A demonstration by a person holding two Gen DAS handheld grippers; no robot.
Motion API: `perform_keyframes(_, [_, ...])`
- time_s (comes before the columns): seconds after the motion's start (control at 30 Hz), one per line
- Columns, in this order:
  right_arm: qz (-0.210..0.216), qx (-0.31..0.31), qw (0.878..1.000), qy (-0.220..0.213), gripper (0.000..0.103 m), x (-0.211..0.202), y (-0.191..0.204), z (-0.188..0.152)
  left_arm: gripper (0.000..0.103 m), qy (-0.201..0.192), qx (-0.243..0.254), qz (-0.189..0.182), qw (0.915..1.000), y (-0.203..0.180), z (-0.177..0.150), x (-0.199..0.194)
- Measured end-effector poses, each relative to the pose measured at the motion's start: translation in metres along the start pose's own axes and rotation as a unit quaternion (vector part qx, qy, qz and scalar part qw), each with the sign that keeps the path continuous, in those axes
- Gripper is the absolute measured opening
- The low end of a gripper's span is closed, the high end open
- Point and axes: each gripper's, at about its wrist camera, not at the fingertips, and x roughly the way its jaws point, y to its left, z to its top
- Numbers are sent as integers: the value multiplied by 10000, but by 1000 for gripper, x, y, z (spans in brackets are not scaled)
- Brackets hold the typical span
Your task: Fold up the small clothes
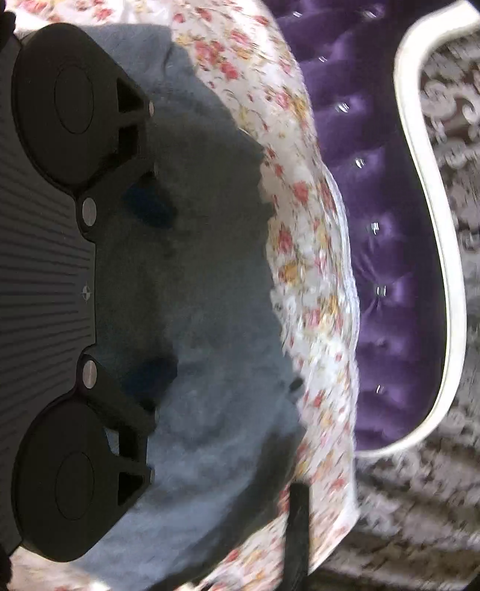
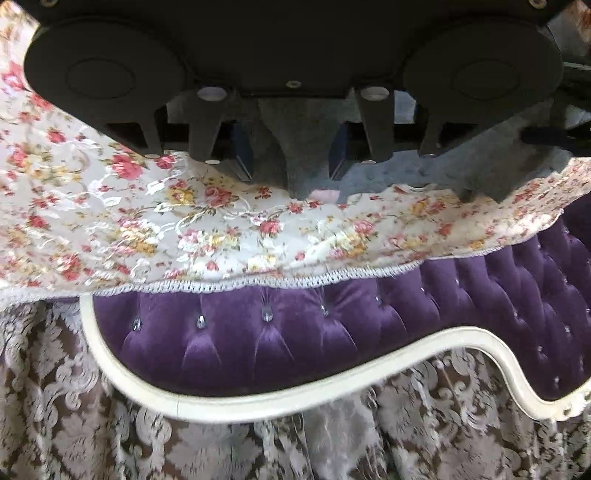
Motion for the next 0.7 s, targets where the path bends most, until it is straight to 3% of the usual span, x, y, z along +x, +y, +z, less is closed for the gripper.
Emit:
perform_keyframes(0.17, [117,-127,9995,-264,66,-42,12,-15,93,197,-64,179,9996,-3,7,5])
perform_keyframes(0.27, [307,-14,9991,-290,75,-65,18,-30,92,231,-281,166,9992,0,10,0])
perform_keyframes(0.37, [446,37,9987,-226,76,-86,24,-44,91,103,-458,180,9987,1,8,-21])
perform_keyframes(0.53, [609,121,9980,-94,76,-115,32,-68,92,-151,-243,246,9993,-12,-15,-59])
perform_keyframes(0.7, [720,302,9969,97,76,-130,40,-92,94,199,-31,356,9992,-25,-38,-47])
